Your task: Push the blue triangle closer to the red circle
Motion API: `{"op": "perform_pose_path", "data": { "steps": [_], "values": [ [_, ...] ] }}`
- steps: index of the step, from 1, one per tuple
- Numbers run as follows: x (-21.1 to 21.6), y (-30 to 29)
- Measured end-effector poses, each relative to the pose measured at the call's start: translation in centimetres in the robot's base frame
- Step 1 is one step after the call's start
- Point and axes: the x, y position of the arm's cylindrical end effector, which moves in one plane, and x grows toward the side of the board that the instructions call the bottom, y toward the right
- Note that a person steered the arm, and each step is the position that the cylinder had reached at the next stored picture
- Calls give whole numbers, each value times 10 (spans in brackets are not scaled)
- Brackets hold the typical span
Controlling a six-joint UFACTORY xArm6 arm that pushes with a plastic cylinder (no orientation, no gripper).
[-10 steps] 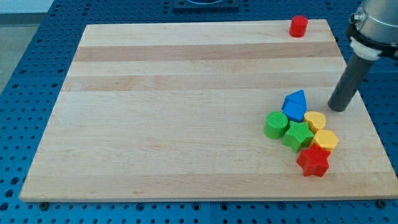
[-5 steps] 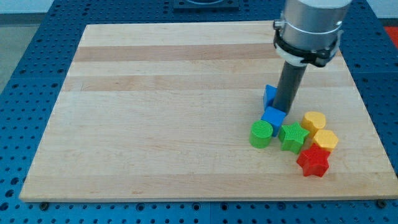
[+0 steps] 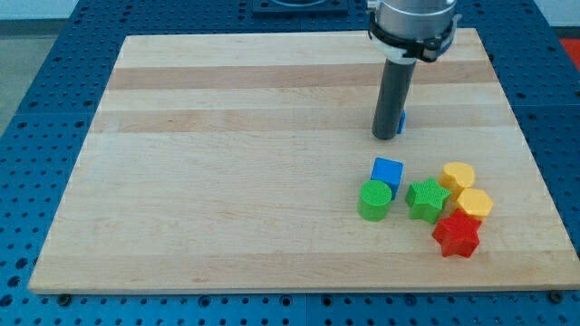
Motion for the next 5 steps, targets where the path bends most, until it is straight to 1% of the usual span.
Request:
{"op": "perform_pose_path", "data": {
  "steps": [1,4,5],
  "values": [
    [-16,4],
    [-64,46],
    [-79,47]
  ]
}}
